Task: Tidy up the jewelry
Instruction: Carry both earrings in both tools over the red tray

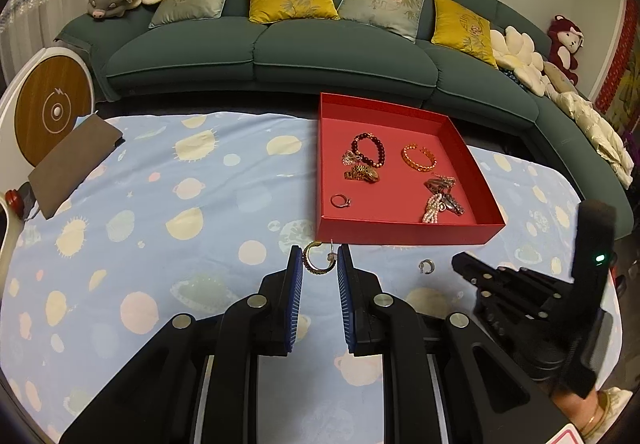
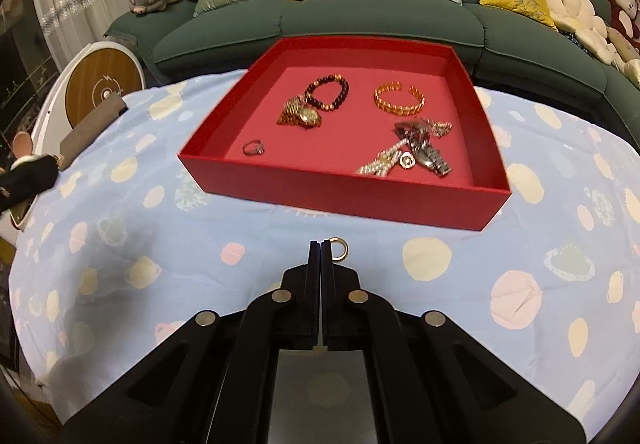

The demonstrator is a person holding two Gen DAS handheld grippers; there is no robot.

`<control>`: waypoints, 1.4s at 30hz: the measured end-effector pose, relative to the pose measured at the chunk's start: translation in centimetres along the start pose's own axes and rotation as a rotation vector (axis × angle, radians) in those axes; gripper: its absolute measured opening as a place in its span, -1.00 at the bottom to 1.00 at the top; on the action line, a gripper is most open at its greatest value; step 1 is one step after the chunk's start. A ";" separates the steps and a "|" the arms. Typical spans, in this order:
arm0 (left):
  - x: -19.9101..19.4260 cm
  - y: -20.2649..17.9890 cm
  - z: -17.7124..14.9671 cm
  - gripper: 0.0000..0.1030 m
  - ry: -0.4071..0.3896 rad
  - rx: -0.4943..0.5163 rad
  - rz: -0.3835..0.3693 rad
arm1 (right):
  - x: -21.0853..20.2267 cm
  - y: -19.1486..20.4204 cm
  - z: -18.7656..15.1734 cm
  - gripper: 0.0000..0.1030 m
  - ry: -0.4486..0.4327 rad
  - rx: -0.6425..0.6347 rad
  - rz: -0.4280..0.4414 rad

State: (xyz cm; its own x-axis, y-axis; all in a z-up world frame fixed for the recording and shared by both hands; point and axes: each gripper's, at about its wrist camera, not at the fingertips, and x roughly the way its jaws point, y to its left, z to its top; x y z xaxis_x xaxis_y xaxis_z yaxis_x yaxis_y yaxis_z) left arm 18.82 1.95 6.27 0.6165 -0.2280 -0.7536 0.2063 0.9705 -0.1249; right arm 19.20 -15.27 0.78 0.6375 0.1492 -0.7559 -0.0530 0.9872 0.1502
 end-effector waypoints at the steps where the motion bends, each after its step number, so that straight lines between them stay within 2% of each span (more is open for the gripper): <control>1: 0.3 -0.3 0.4 -0.70 0.001 0.010 0.005 | -0.8 -0.1 0.7 -1.00 -0.008 -0.001 0.008; 4: 1.4 -1.9 2.5 -0.70 -0.010 0.048 0.017 | -3.3 -0.9 3.4 -1.00 -0.051 -0.037 0.007; 6: 2.1 -3.0 4.1 -0.70 -0.020 0.076 0.014 | -4.0 -2.0 5.3 -1.00 -0.066 -0.016 0.024; 12: 5.5 -4.2 8.1 -0.70 -0.017 0.052 -0.014 | -3.0 -5.1 9.1 -1.00 -0.123 0.083 0.063; 16: 8.3 -4.4 9.3 -0.70 0.008 0.044 0.002 | -0.5 -6.0 9.7 -1.00 -0.109 0.096 0.055; 23: 11.9 -4.6 10.2 -0.70 0.033 0.030 0.021 | 2.7 -5.5 10.3 -1.00 -0.087 0.061 0.047; 29: 13.7 -4.2 10.2 -0.70 0.056 0.004 0.017 | 4.9 -5.3 10.6 -1.00 -0.077 0.076 0.050; 34: 13.4 -3.7 10.5 -0.70 0.044 0.006 0.024 | 5.5 -5.1 9.9 -0.99 -0.047 0.047 0.048; 36: 13.2 -3.1 10.7 -0.70 0.036 0.010 0.041 | 4.6 -4.6 8.7 -0.91 -0.020 0.006 0.057; 38: 12.8 -2.1 10.8 -0.70 0.032 -0.013 0.039 | 3.1 -3.6 7.0 -0.76 -0.013 -0.054 0.082; 40: 12.5 -1.4 11.0 -0.70 0.026 -0.030 0.044 | 2.0 -2.5 5.3 -0.35 -0.015 -0.112 0.112; 42: 12.1 -1.0 11.1 -0.70 0.022 -0.044 0.041 | 1.9 -1.3 3.5 -0.35 0.026 -0.175 0.142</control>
State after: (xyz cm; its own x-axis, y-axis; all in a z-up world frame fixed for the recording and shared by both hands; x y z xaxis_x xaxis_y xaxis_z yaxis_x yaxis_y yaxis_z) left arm 34.48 -2.68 4.47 0.6067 -0.1867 -0.7727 0.1477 0.9816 -0.1212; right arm 23.15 -16.41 1.33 0.5944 0.2862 -0.7515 -0.2745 0.9506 0.1449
